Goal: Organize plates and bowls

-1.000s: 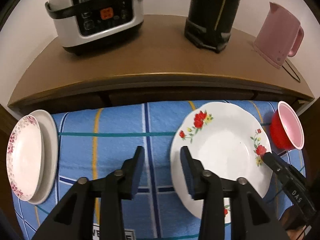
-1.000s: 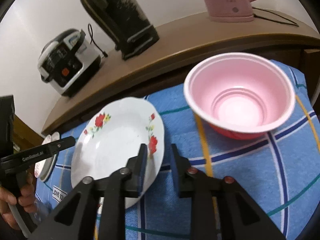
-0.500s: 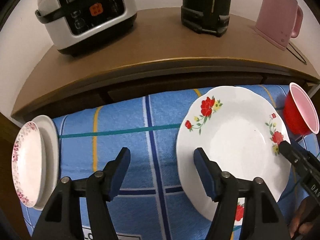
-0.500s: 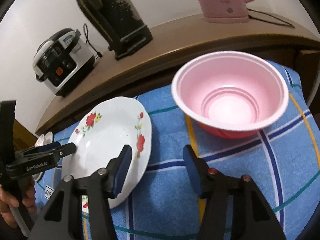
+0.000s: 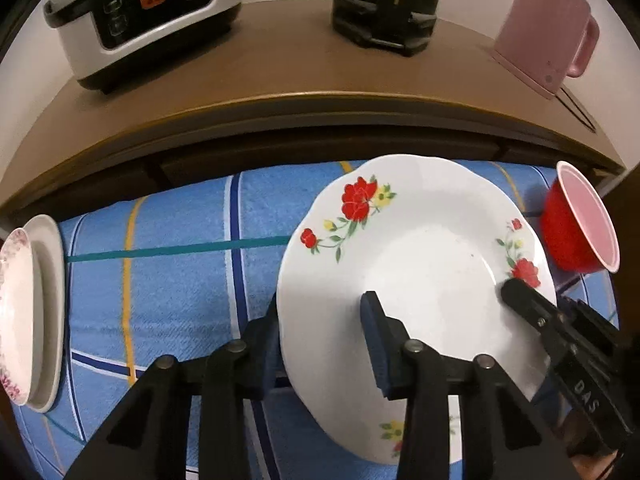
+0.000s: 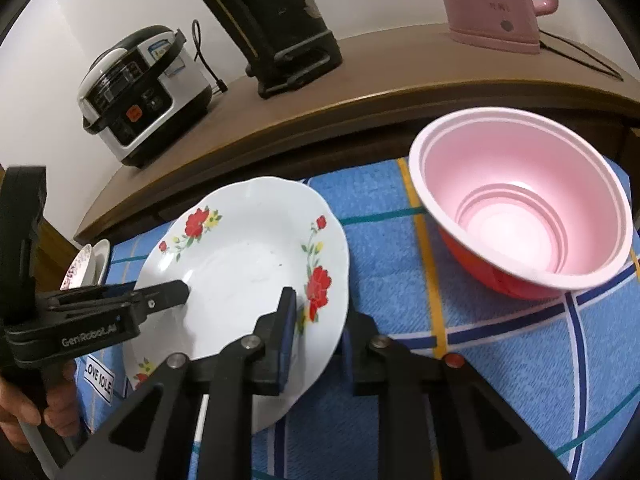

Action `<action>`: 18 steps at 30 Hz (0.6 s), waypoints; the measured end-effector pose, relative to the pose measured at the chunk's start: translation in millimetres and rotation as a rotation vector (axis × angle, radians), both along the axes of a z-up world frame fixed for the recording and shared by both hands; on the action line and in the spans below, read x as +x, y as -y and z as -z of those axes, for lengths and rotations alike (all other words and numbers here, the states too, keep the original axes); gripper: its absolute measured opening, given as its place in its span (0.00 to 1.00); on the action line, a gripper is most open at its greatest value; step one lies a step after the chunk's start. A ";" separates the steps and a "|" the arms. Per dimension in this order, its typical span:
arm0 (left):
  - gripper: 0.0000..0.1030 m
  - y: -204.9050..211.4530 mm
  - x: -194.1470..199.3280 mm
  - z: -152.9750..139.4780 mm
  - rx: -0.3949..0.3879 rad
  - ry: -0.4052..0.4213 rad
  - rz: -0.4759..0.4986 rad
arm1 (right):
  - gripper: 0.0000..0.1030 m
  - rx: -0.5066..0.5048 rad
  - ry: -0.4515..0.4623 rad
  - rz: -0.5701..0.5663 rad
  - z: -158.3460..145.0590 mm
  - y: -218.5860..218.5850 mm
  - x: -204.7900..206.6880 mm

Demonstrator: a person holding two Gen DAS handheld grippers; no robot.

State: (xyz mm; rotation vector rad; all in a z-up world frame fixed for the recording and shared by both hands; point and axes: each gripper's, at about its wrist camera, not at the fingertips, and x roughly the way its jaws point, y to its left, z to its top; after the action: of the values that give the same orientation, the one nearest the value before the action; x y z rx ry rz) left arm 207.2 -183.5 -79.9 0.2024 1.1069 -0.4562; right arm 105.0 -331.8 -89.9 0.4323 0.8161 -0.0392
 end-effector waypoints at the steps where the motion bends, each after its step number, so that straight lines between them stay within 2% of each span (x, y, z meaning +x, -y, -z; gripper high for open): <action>1: 0.39 0.0 1.3 0.2 -0.004 0.000 -0.003 | 0.19 0.001 0.000 -0.003 -0.2 -0.3 -0.1; 8: 0.39 -8.4 -11.2 -10.0 0.011 0.035 0.006 | 0.18 -0.004 0.019 -0.009 -11.3 -4.5 -0.9; 18: 0.39 -35.8 -27.6 -34.0 -0.043 0.061 -0.019 | 0.18 0.008 0.056 -0.035 -44.8 -19.1 -6.0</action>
State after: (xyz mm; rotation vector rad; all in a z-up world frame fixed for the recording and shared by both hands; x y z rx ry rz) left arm 179.6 -147.7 -45.9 0.1663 1.0377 -0.4537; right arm 99.1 -312.7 -45.1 0.4248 0.7686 0.0088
